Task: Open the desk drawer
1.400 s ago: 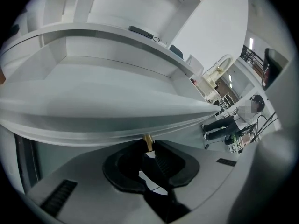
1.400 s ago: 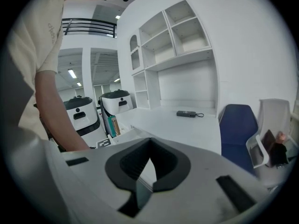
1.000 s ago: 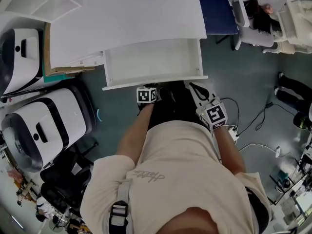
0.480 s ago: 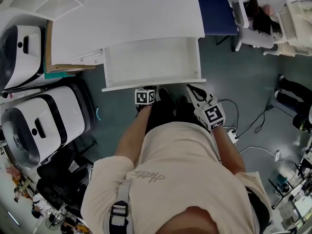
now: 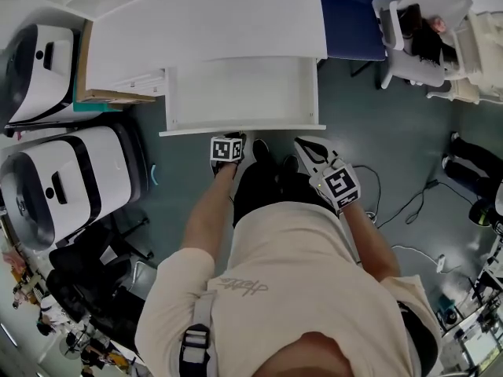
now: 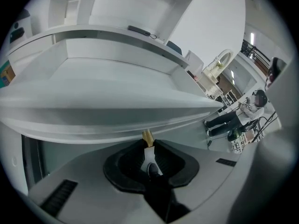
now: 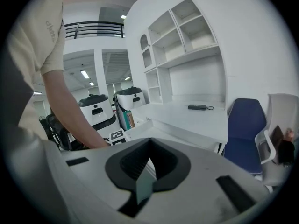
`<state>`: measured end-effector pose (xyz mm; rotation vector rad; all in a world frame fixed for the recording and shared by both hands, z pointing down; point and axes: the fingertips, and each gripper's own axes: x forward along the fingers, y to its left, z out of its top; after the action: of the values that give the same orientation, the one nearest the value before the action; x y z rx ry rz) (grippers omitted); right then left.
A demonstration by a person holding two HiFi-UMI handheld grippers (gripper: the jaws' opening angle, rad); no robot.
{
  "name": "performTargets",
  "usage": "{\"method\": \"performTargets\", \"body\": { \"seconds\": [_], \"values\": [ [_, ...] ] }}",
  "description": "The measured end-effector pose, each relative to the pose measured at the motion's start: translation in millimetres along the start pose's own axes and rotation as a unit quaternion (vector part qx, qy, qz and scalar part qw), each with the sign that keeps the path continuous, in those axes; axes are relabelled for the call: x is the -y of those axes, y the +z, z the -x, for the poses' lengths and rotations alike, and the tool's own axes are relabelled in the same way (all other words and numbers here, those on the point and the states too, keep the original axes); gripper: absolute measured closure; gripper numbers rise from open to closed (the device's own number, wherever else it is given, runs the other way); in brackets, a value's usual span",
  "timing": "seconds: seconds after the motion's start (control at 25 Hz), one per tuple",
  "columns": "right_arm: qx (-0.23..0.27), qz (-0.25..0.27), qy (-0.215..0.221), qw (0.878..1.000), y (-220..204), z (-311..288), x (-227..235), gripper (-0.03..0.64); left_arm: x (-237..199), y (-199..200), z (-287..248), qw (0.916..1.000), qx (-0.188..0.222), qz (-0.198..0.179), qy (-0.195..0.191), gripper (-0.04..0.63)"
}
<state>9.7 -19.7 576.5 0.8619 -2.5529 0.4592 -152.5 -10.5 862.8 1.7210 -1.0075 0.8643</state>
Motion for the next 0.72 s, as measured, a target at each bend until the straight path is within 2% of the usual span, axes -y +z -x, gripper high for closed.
{"method": "performTargets", "body": {
  "seconds": [0.32, 0.52, 0.72],
  "values": [
    [-0.006, -0.002, 0.007, 1.0, -14.5, 17.2, 4.5, 0.618, -0.2, 0.5, -0.6, 0.9997, 0.016, 0.009, 0.016, 0.525],
    [-0.004, -0.002, 0.007, 1.0, -18.8, 22.5, 7.1, 0.618, -5.2, 2.0, 1.2, 0.9975, 0.034, 0.057, 0.024, 0.523],
    [0.007, 0.001, 0.012, 1.0, -20.1, 32.6, 6.5, 0.618, -3.5, -1.5, 13.7, 0.9966, 0.04, 0.033, 0.064, 0.518]
  ]
}}
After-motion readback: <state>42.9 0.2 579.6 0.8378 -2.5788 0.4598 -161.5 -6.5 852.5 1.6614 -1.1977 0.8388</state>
